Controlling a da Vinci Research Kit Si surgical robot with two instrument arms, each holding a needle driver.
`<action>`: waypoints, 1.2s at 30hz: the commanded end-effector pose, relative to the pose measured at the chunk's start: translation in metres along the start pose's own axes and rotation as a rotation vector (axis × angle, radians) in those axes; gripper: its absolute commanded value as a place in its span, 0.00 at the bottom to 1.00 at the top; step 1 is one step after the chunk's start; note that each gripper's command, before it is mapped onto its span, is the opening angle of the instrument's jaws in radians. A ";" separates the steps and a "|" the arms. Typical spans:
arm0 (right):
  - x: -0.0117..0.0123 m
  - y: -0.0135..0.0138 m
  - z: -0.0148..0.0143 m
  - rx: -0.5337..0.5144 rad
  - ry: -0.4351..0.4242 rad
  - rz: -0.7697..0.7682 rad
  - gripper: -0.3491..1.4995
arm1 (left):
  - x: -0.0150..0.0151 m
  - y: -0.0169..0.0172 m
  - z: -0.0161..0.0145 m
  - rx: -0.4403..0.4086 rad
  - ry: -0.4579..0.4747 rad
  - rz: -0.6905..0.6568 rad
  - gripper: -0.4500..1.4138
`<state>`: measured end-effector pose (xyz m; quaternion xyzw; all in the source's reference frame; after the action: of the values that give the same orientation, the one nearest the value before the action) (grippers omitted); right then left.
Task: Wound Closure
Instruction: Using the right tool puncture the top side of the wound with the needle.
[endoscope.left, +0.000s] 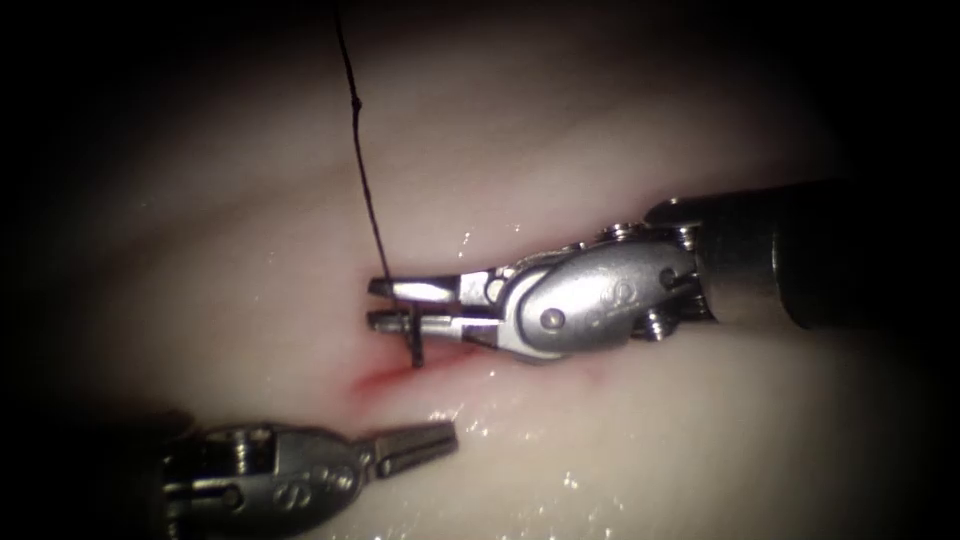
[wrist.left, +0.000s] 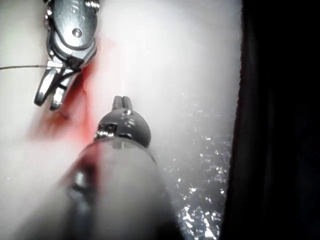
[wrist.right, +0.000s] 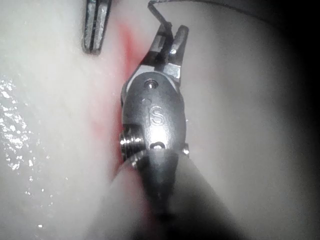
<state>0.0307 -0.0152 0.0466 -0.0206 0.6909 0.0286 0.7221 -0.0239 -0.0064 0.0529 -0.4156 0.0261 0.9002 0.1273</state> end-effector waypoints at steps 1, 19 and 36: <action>-0.0005 0.0008 0.0013 -0.005 0.004 0.044 0.00 | -0.0015 0.0007 0.0016 -0.016 -0.011 -0.006 0.08; -0.0021 0.0039 0.0022 -0.109 -0.036 0.531 0.00 | -0.0048 0.0012 0.0022 -0.043 -0.036 -0.030 0.10; -0.0027 0.0052 0.0043 -0.189 -0.089 1.211 0.00 | -0.0046 0.0014 0.0020 -0.046 -0.039 -0.032 0.11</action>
<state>0.0336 -0.0100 0.0494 0.3175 0.5387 0.5024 0.5971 -0.0223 -0.0081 0.0570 -0.4008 -0.0028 0.9065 0.1327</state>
